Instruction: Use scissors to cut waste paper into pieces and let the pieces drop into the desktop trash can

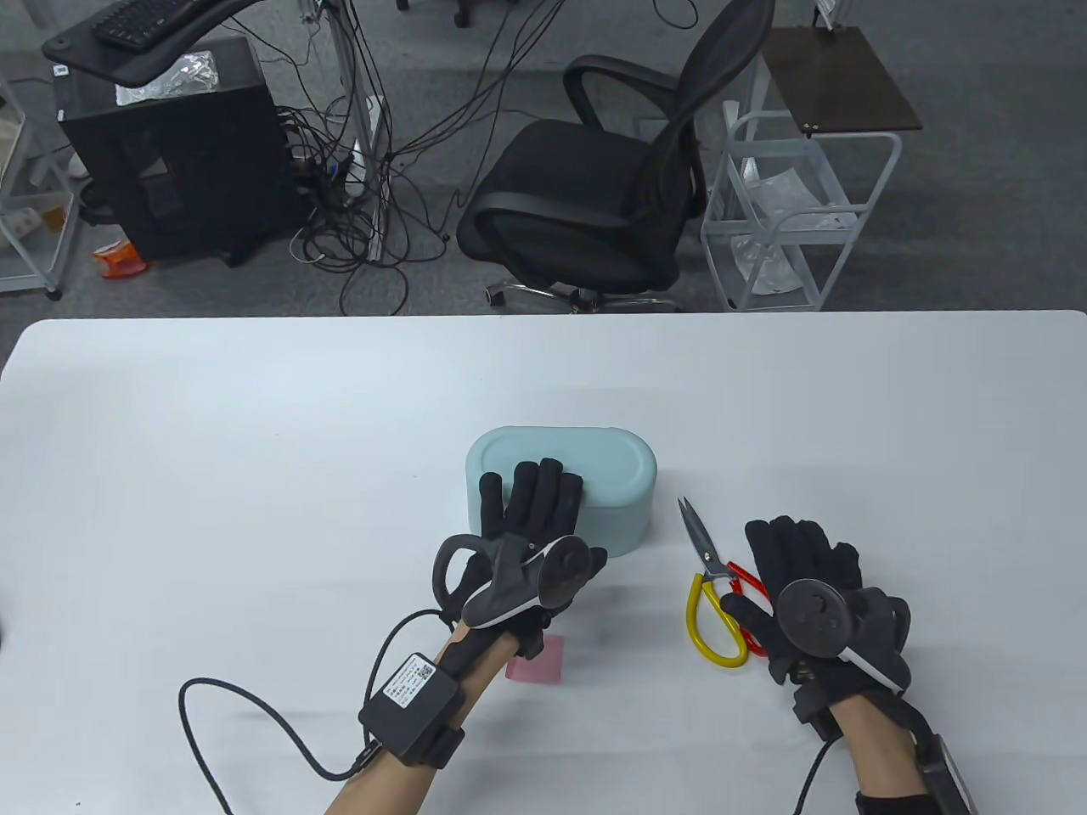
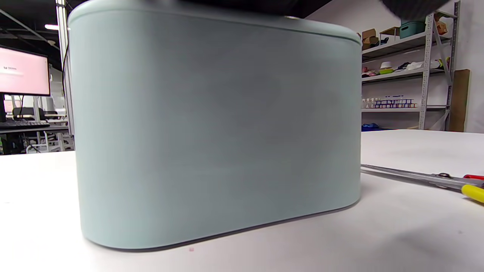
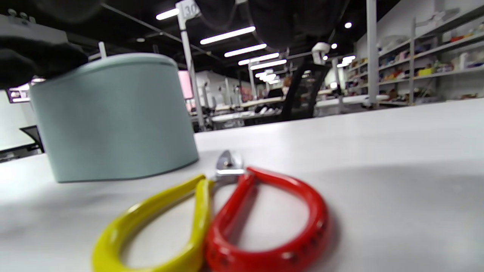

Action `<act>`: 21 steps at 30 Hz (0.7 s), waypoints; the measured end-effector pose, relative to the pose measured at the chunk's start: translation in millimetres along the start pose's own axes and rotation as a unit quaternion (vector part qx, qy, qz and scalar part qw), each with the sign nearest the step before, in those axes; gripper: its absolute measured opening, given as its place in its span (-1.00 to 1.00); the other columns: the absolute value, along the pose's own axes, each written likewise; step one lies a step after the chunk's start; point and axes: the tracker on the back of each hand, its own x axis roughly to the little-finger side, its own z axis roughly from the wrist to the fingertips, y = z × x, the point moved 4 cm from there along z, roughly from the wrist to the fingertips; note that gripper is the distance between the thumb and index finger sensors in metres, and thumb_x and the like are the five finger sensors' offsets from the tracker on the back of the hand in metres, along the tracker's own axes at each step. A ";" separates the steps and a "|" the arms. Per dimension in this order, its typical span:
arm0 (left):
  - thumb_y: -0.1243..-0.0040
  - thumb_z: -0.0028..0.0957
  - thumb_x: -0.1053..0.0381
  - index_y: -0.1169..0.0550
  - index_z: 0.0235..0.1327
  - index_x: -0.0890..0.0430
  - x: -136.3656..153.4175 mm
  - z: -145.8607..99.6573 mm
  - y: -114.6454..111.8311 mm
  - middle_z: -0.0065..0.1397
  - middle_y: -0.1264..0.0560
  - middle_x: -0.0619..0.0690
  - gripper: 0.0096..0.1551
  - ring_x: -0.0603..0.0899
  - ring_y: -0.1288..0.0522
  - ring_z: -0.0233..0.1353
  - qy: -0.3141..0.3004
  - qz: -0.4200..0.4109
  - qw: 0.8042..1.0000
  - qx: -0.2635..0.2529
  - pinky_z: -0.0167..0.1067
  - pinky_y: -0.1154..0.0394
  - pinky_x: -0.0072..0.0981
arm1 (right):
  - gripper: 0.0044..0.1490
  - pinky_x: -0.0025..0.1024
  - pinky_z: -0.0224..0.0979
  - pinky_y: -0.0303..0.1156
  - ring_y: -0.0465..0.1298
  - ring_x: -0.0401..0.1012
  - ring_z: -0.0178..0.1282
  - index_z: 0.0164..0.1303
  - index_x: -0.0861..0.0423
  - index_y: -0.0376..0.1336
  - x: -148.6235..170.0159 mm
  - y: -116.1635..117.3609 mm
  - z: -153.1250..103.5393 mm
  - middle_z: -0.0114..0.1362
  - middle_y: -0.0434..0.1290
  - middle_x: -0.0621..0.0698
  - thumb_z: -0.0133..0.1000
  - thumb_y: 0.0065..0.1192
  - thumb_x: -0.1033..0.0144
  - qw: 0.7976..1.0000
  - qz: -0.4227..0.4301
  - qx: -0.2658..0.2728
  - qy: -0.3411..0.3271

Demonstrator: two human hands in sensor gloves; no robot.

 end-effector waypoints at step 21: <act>0.10 0.03 -0.45 -0.16 0.69 0.01 6.0 15.7 33.5 0.80 -0.12 0.03 -0.01 0.31 -0.10 0.75 0.025 -0.033 0.998 0.054 0.49 0.19 0.43 | 0.10 0.43 0.55 -0.01 0.07 0.25 0.66 0.62 -0.01 -0.12 -0.4 2.7 0.9 0.71 0.10 0.20 -0.05 -0.18 -0.43 1.000 0.005 -0.004 -0.001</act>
